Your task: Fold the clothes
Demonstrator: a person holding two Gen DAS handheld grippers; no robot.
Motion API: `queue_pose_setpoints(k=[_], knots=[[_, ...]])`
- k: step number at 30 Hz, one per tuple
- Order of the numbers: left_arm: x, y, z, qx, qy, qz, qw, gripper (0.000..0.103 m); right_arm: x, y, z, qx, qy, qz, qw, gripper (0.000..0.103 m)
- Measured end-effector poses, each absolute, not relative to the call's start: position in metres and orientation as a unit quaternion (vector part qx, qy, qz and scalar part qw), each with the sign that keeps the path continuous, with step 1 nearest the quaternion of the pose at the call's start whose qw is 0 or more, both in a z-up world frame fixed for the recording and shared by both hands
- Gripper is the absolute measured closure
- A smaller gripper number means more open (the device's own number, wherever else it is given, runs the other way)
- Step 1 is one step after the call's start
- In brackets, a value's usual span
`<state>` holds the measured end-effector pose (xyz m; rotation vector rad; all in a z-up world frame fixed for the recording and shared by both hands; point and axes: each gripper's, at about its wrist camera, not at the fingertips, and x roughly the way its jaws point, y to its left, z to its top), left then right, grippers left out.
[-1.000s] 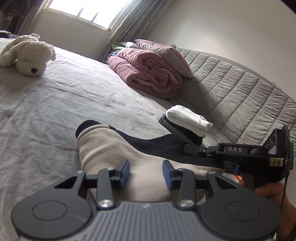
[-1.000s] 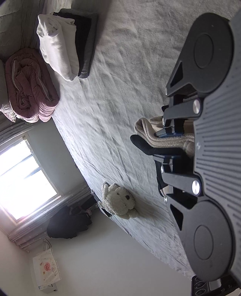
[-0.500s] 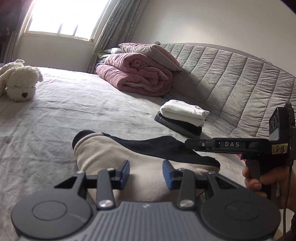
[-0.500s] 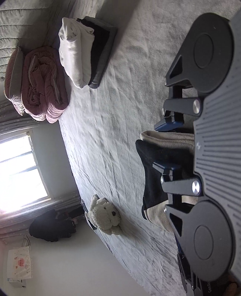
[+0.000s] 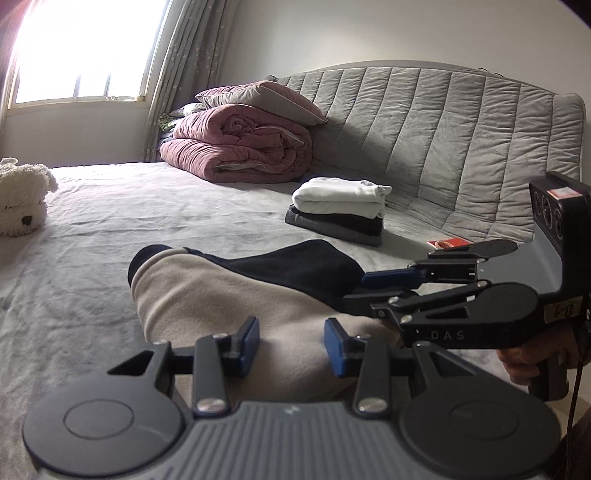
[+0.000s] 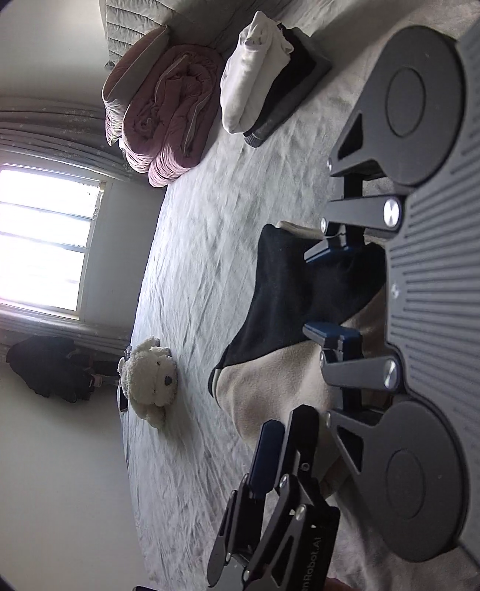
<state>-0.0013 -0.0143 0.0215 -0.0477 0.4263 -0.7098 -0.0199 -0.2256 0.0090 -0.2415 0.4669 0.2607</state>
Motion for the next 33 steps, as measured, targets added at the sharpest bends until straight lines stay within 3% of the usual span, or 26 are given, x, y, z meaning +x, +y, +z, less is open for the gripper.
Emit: queue_pose_setpoints(k=[17, 29, 33], knots=[[-0.001, -0.027, 0.02, -0.023, 0.211, -0.365, 0.906, 0.064, -0.006, -0.226, 0.034, -0.044, 0.226, 0.123, 0.965, 0.065], [-0.007, -0.035, 0.016, -0.01, 0.208, -0.382, 0.9, 0.059, 0.043, -0.23, 0.015, -0.007, 0.26, 0.109, 0.959, 0.065], [-0.001, -0.025, 0.024, -0.052, 0.218, -0.391, 0.893, 0.059, 0.045, -0.242, 0.019, 0.031, 0.255, 0.1, 0.961, 0.065]])
